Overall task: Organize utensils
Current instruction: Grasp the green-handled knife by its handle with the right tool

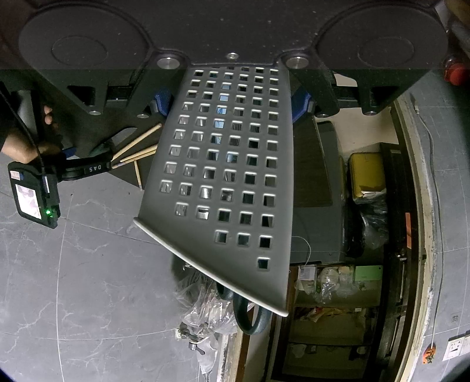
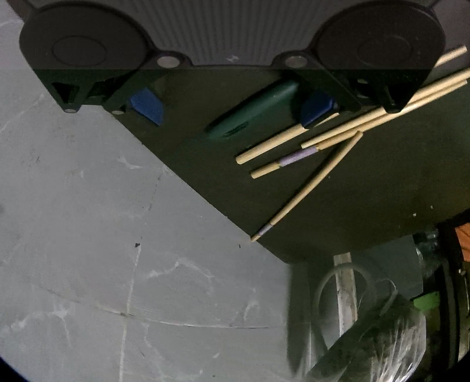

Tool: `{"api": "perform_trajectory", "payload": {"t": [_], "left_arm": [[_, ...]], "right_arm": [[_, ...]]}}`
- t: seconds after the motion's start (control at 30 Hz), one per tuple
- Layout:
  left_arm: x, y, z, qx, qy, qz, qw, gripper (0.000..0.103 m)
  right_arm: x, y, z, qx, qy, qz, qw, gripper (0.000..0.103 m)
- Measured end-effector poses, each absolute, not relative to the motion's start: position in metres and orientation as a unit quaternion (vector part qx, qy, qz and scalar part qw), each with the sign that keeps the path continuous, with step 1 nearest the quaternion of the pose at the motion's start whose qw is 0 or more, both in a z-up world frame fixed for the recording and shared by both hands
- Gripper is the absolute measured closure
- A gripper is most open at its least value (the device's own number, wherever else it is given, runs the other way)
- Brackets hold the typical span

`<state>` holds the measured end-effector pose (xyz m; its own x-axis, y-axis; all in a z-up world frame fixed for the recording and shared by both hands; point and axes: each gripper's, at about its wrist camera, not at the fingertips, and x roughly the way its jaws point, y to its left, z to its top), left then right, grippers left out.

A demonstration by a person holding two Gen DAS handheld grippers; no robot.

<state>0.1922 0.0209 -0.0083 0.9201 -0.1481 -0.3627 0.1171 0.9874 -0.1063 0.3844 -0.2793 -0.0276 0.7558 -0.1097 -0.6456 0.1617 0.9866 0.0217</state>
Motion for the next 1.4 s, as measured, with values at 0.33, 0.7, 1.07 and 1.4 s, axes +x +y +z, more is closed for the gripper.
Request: {"api": "perform_trajectory", "payload": {"t": [0.33,0.7,1.07,1.4], "left_arm": [[0.192,0.021,-0.008,-0.041,0.188,-0.067,0.979,0.025],[0.192,0.021,-0.008,-0.041,0.188,-0.068,0.979,0.026],[0.192,0.021,-0.008,-0.041,0.188,-0.068,0.979,0.026],[0.192,0.021,-0.008,-0.041,0.188,-0.068,0.979,0.026]], "right_arm": [[0.360,-0.287,-0.024,0.048,0.327,-0.042,0.943,0.042],[0.331,-0.301,-0.020,0.044,0.325,0.001,0.945,0.078],[0.272,-0.259,-0.014,-0.073,0.328,0.063,0.940,0.081],[0.237,-0.225,-0.010,-0.118,0.327,0.113,0.931,0.080]]}}
